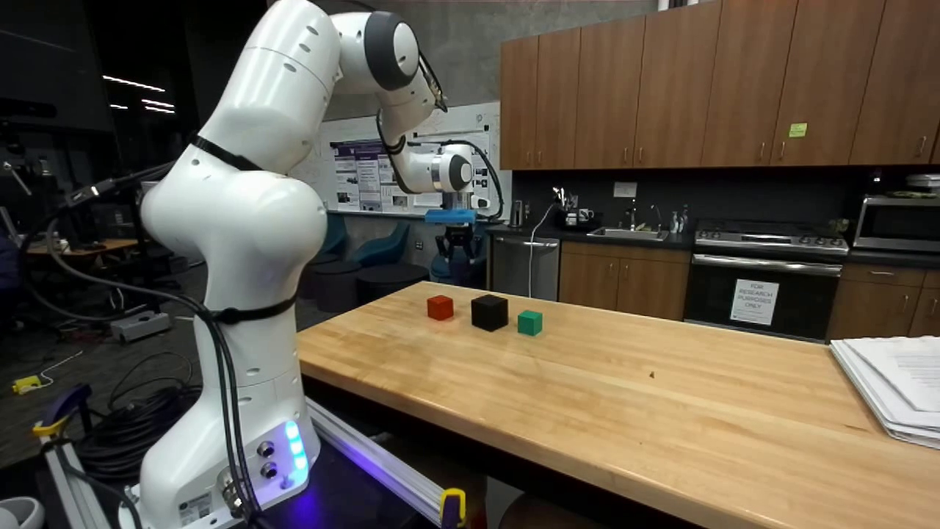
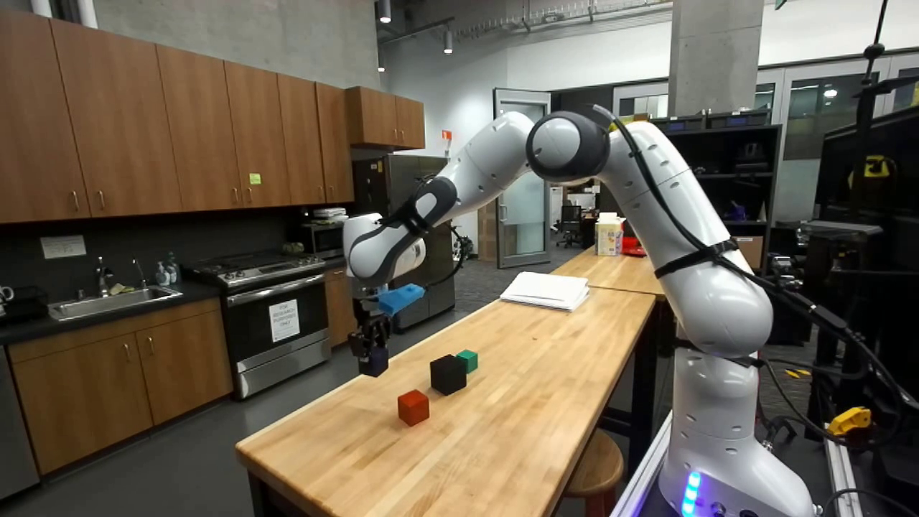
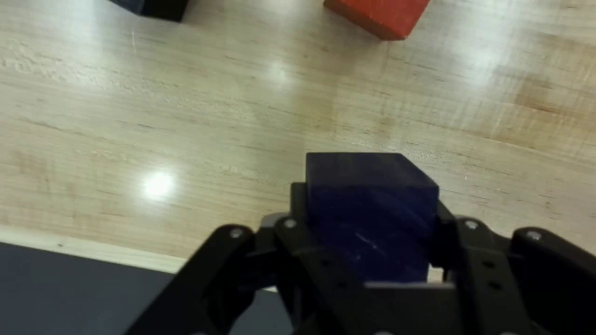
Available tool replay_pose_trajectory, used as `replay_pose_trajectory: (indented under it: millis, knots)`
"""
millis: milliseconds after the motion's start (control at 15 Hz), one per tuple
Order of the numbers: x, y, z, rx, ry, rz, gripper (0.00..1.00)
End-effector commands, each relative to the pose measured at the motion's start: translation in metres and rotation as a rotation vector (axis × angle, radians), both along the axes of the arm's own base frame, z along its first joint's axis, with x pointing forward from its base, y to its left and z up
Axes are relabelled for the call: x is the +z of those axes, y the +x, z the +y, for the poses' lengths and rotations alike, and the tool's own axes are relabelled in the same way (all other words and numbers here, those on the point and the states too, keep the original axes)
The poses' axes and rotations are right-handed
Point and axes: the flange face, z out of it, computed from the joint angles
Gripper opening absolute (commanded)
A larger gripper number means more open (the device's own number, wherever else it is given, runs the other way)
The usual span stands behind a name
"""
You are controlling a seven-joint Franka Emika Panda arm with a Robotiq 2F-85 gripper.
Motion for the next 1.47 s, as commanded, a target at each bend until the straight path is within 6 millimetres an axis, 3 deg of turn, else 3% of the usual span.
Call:
replay_pose_trajectory:
  millis: [0,267,800,1067,1400]
  knots:
    - [0.028,-0.034,-0.029,-0.092,0.024,0.018,0.3]
    - [0.031,-0.056,-0.058,-0.183,0.053,0.009,0.3]
    - [0.015,-0.1,-0.111,-0.353,0.042,-0.023,0.3]
    - [0.02,-0.113,-0.125,-0.388,0.08,0.013,0.3]
    - [0.03,-0.116,-0.136,-0.426,0.08,0.007,0.3]
